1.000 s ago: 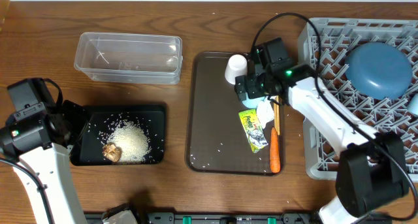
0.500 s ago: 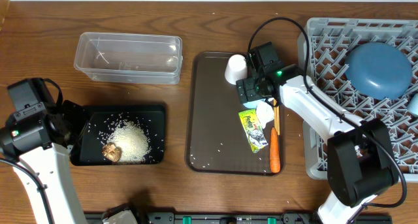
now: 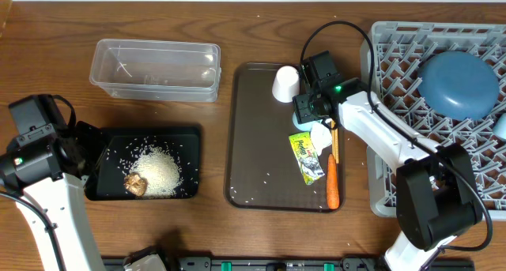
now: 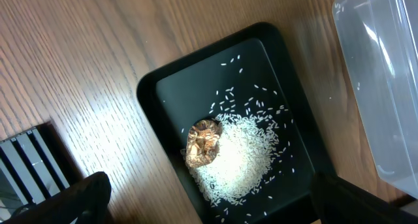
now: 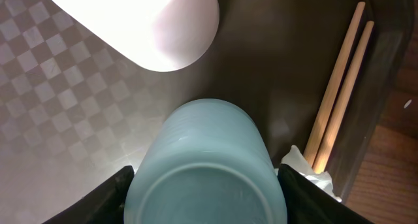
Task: Sort waste into correct bins and load items into the dishwasher rack
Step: 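Lift the light blue cup and carry it right over the rack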
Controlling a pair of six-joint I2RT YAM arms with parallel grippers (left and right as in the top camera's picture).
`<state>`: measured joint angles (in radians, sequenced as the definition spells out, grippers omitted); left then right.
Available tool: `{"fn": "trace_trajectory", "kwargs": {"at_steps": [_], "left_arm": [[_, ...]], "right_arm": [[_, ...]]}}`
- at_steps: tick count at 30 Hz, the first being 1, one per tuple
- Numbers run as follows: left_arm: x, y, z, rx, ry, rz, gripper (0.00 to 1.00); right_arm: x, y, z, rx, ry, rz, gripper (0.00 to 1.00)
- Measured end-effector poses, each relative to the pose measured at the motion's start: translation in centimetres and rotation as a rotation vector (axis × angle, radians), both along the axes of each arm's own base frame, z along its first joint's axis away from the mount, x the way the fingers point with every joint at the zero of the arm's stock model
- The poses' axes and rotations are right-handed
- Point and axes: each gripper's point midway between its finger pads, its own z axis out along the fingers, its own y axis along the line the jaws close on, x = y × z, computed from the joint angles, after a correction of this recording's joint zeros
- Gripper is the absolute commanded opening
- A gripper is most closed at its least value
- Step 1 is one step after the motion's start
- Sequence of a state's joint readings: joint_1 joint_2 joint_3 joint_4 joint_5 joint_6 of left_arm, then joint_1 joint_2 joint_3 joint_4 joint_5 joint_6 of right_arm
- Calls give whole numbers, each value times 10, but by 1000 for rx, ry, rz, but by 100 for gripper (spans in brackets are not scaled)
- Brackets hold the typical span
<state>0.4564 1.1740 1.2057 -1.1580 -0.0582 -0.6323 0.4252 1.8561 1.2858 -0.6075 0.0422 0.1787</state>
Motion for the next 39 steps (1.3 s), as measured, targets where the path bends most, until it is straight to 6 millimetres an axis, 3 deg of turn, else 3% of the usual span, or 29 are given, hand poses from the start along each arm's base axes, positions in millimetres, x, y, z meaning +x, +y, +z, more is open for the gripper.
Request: {"fn": "trace_trajectory", "kwargs": {"at_steps": [4,13,17,23,27,32,39], "left_arm": [[0,0,0,0,0,0,98],[0,0,0,0,0,0,98],[0,0,0,0,0,0,98],[0,0,0,0,0,0,98],[0,0,0,0,0,0,98],[0,0,0,0,0,0,98],[0,0,0,0,0,0,98]], "right_arm": [[1,0,0,0,-2,-1,49],[4,2,11,17,-21,-15,47],[8,4,41,49,-86,-17,48],[8,-8,113,121,-237,-43,48],[7,-42,154,145,-319,-116,50],[1,-114,190,135,-391,-282,52],[-11,-222,204,78,-434,-546,53]]}}
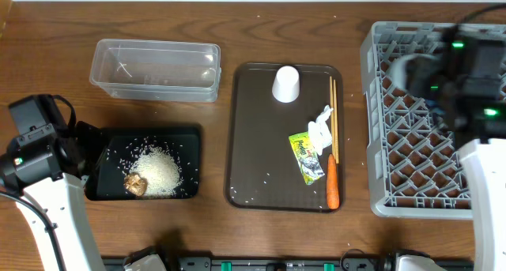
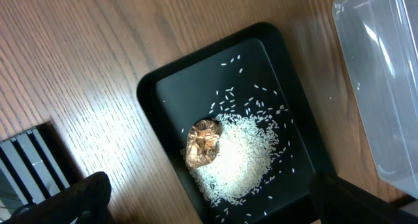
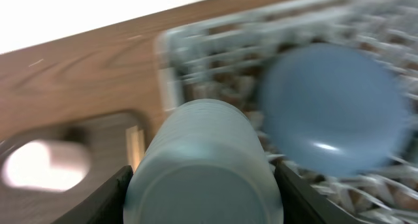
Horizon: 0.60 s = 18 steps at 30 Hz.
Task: Sort waste into correct bins and load items into the dishwasher rack
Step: 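Lift the light blue cup and carry it right over the rack, then lower the cup upside down into the rack and open the right gripper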
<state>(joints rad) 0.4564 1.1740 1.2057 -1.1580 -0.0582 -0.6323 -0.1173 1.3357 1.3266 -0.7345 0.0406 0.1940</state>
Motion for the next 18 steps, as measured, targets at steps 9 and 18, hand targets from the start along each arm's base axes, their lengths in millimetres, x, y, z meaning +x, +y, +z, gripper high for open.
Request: {"fn": "trace_trajectory", "kwargs": {"at_steps": [9,18], "left_arm": [[0,0,0,0,0,0,98],[0,0,0,0,0,0,98]], "right_arm": [[-5,-121,20,-35,-126,-299,54],[-6,-194,-1,-54,-135,-443,54]]}}
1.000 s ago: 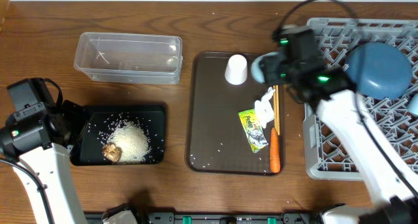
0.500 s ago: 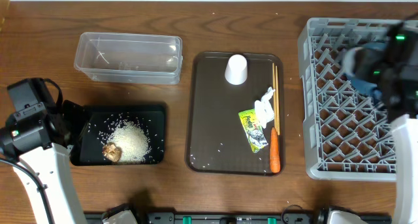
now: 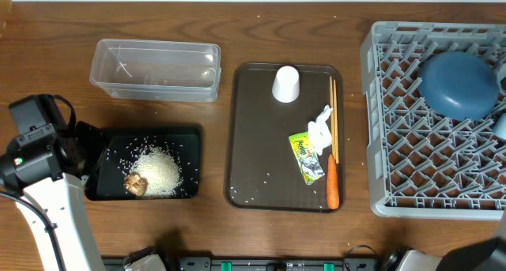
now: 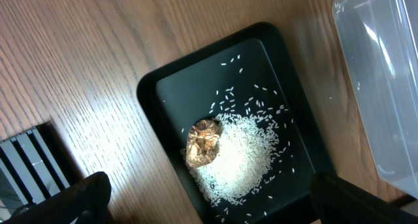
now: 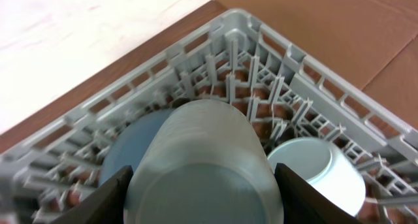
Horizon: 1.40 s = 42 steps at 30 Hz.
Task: Sort waste into correct bins and load items into the dishwasher rack
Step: 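Lower the cup upside down into the rack and open the right gripper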
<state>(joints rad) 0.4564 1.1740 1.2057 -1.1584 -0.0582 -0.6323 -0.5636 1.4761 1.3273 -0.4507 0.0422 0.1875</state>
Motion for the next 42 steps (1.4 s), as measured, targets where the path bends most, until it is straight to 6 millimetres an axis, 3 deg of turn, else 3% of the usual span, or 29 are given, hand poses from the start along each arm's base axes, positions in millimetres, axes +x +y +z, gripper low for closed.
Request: {"fn": "trace_trajectory", "kwargs": {"at_steps": [9,14,18,25,30,42], "left_arm": [[0,0,0,-1,1,0,98],[0,0,0,0,0,0,98],[0,0,0,0,0,0,98],[0,0,0,0,1,0,98],[0,0,0,0,0,0,98],[0,0,0,0,0,0,98]], "right_arm": [[16,-54,-29,-30,-20,-68,59],[15,-74,-36,-44,-33,-103,60],[15,-86,-53,-34,-12,-124,60],[22,-92,-83,4,14,-137,62],[25,-94,-80,5,-11,-145,80],[22,-90,-86,35,6,-143,90]]}}
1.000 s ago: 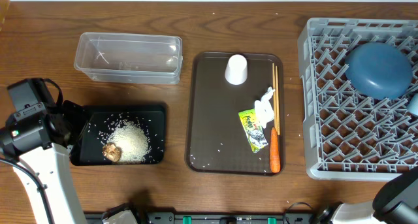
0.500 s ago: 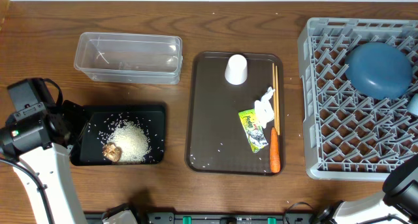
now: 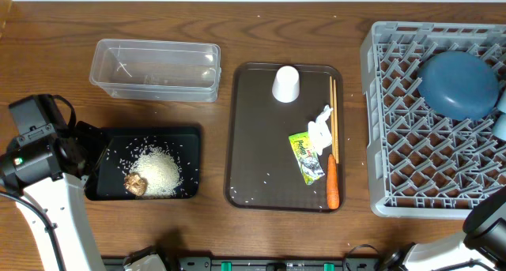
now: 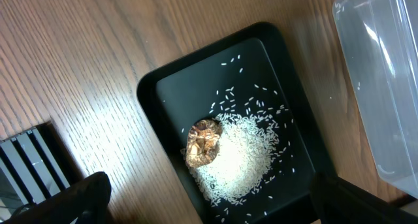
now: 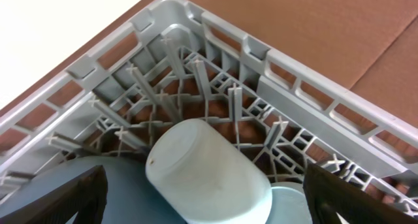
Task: Sort waste into correct bins and load items into the dishwasher rack
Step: 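Lower the cup upside down into the rack and open the right gripper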
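Observation:
A pale blue cup (image 5: pixel 202 165) stands upside down in the corner of the grey dishwasher rack (image 5: pixel 274 87), tilted a little. It is beside the dark blue bowl (image 5: pixel 72 194) and a second pale cup (image 5: pixel 313 208). My right gripper (image 5: pixel 206 214) hangs open just above it, its fingers wide on either side and not touching it. My left gripper (image 4: pixel 209 208) is open over the black tray (image 4: pixel 150 93), which holds rice (image 4: pixel 241 152) and a brown lump (image 4: pixel 204 142). In the overhead view the rack (image 3: pixel 411 168) and the bowl (image 3: pixel 458 83) are at the right.
A brown tray (image 3: pixel 253 144) in the middle carries a white cup (image 3: pixel 285 84), chopsticks (image 3: pixel 333 117), a crumpled napkin (image 3: pixel 320 129), a green packet (image 3: pixel 307 156) and a carrot (image 3: pixel 332 180). A clear plastic bin (image 3: pixel 156 69) stands at the back left.
My right gripper was shut on the pale blue cup above the rack's corner. It is now open, and the cup rests in the rack beside the bowl. The left arm has not moved.
My right gripper first had the pale blue cup between its fingers on the brown tray, next to the white cup. Then it held the cup near the rack and the blue bowl, then over the rack's far corner. Now the cup sits released there.

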Controlling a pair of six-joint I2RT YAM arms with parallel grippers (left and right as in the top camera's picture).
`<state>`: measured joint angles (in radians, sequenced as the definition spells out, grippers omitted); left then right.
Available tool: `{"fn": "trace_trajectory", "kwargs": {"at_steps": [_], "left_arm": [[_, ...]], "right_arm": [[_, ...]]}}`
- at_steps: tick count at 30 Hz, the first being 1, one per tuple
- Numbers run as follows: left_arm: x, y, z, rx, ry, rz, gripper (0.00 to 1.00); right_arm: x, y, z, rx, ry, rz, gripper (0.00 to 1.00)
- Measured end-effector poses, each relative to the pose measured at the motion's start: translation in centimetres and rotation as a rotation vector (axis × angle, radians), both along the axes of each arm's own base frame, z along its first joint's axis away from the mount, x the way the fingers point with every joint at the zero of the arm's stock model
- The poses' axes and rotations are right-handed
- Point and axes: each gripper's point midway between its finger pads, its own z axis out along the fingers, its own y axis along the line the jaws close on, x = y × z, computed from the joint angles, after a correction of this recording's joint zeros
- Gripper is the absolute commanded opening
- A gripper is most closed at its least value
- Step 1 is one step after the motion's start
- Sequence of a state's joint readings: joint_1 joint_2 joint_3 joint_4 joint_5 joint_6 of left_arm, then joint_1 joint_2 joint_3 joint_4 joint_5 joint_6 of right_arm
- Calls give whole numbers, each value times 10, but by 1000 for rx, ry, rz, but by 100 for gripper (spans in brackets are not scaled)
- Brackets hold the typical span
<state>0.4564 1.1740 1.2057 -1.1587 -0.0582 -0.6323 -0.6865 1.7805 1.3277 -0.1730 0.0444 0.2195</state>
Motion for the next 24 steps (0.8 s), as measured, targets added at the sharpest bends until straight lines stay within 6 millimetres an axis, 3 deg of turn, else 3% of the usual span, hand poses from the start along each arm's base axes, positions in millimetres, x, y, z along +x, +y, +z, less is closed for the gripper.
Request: {"fn": "trace_trajectory", "kwargs": {"at_steps": [3,6,10,12,14,15,24], "left_arm": [[0,0,0,0,0,0,98],[0,0,0,0,0,0,98],[0,0,0,0,0,0,98],[0,0,0,0,0,0,98],[0,0,0,0,0,0,98],[0,0,0,0,0,0,98],[0,0,0,0,0,0,98]], "right_arm": [[0,6,13,3,-28,19,89],[-1,14,46,-23,-93,36,74],[-8,27,97,-71,-185,55,39],[-9,29,107,-81,-203,57,18],[-8,28,105,-77,-201,57,4],[-6,27,101,-74,-194,58,1],[21,6,39,-24,-152,48,1]]}}
